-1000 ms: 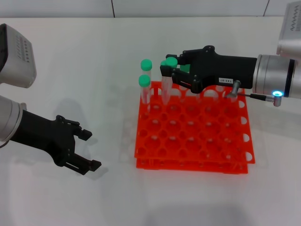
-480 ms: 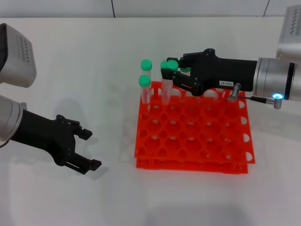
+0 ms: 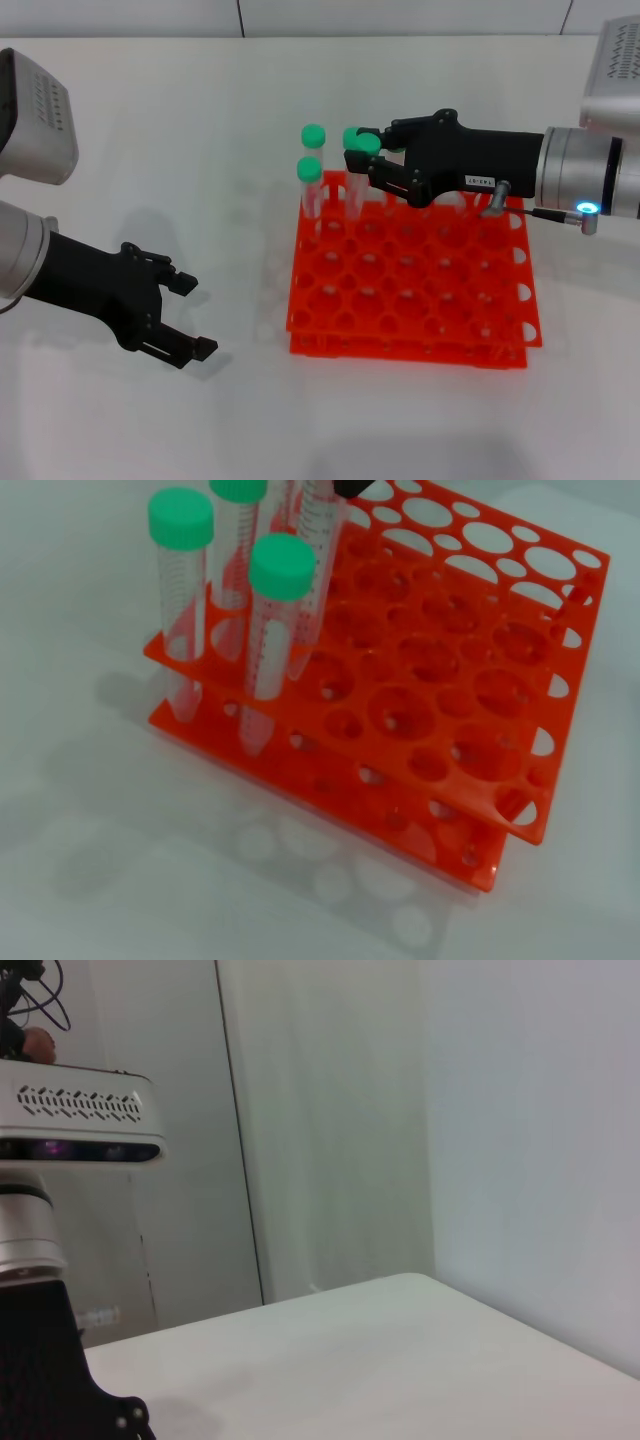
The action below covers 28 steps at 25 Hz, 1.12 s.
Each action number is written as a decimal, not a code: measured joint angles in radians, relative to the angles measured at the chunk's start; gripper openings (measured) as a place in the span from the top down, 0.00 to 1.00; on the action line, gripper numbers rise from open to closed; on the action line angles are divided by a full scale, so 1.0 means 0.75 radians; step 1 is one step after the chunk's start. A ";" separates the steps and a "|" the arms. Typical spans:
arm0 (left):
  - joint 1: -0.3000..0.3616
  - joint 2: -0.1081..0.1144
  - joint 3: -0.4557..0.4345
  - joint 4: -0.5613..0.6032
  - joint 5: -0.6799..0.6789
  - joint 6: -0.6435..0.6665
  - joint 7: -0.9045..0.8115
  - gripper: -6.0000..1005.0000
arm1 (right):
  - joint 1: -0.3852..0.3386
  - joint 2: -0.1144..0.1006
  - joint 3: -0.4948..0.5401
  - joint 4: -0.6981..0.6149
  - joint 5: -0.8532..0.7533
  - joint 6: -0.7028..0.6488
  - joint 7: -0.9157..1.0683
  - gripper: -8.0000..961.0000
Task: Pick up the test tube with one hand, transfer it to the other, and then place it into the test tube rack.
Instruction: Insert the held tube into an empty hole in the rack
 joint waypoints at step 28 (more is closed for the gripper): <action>0.001 -0.002 0.014 -0.018 -0.002 -0.008 0.000 0.12 | -0.003 0.002 -0.020 0.033 0.000 0.023 -0.002 0.63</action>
